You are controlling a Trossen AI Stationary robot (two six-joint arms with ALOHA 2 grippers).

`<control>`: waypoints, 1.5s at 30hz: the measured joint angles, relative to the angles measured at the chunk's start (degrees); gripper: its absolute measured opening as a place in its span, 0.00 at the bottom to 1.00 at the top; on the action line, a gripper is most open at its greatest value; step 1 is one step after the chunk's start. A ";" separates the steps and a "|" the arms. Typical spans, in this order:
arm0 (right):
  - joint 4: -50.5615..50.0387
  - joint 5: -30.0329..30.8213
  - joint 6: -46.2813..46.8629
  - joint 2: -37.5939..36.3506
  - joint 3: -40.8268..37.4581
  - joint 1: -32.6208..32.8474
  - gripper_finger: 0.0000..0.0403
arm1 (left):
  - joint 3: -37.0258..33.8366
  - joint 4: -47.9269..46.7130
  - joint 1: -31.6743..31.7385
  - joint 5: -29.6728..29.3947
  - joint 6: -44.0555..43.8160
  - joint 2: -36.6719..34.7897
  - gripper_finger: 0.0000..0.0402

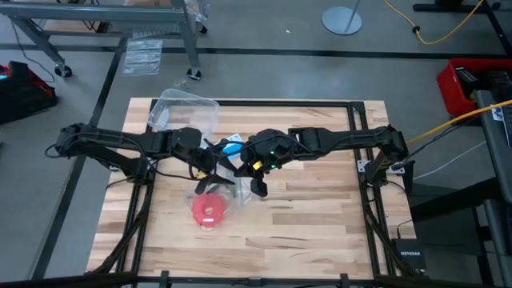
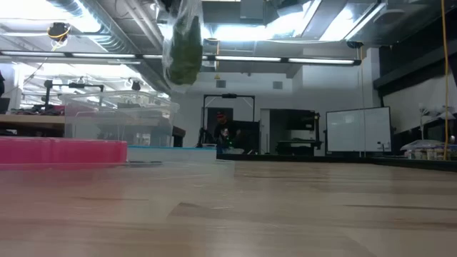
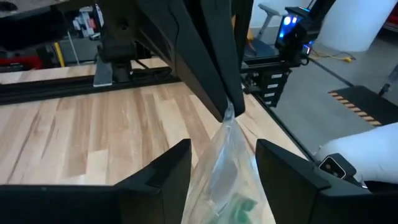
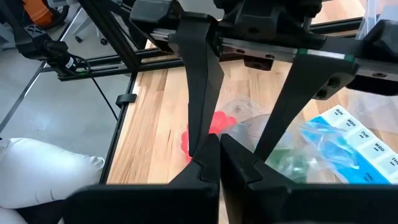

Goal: Roll bandage
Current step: Close the transparent zip bag

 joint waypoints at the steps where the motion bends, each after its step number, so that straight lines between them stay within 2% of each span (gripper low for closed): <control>1: 0.14 0.00 -0.02 0.00 -0.03 0.00 0.00 | 0.00 0.10 0.00 0.01 -0.01 0.23 0.43; 6: 0.86 0.00 -0.02 0.05 -0.03 0.00 0.00 | 0.02 1.05 0.00 1.48 0.11 1.72 0.39; 11: 1.04 0.00 -0.02 0.11 -0.07 0.04 0.00 | 0.02 1.03 0.01 1.96 0.57 2.81 0.31; 21: 1.04 0.00 -0.02 0.11 -0.07 0.04 0.00 | 0.02 0.85 0.02 1.98 2.41 2.85 0.02; 28: 1.18 0.00 0.00 0.11 -0.07 0.02 0.03 | 0.02 0.85 0.02 1.98 2.01 2.83 0.00; 35: 1.58 -0.70 0.29 0.13 -0.07 0.02 0.16 | 0.02 -0.21 0.17 1.93 1.80 2.57 0.00; 40: 1.58 -6.09 2.13 0.13 -0.07 -0.07 0.25 | 0.02 -1.22 0.54 1.78 1.28 1.26 0.00; 45: -1.33 -6.95 3.71 0.13 -0.07 -0.02 0.29 | 0.04 -1.10 1.71 1.71 0.30 0.46 0.00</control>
